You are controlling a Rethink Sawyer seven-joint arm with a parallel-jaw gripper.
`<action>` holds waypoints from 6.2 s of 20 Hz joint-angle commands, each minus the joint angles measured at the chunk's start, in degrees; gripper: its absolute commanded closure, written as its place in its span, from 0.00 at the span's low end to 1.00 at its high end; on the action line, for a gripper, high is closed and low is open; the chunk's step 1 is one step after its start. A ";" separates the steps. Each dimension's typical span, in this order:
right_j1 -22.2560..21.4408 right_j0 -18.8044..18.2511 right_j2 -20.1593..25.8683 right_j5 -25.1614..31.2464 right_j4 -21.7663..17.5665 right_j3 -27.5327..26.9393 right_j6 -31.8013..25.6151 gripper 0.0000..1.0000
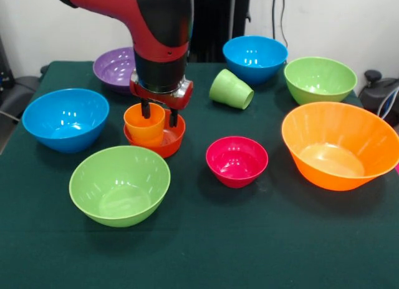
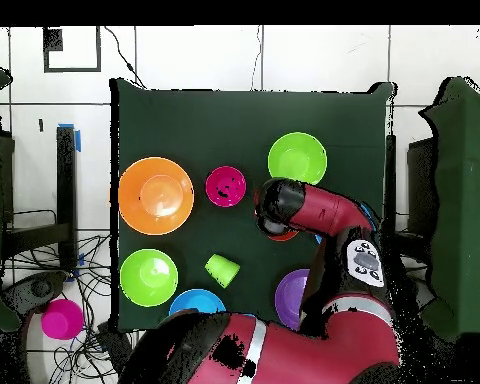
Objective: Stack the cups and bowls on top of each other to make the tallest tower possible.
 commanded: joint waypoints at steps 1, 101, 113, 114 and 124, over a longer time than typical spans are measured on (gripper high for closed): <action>0.95 0.67 3.43 0.08 -1.98 0.11 3.49 0.00; -10.53 2.16 14.10 -12.69 5.25 7.64 9.42 0.00; -10.21 5.20 9.93 -16.55 11.83 7.88 16.56 0.00; -9.89 5.38 9.79 -17.33 12.05 7.80 16.83 0.00; -4.06 6.56 7.17 -18.84 11.10 4.90 17.16 0.00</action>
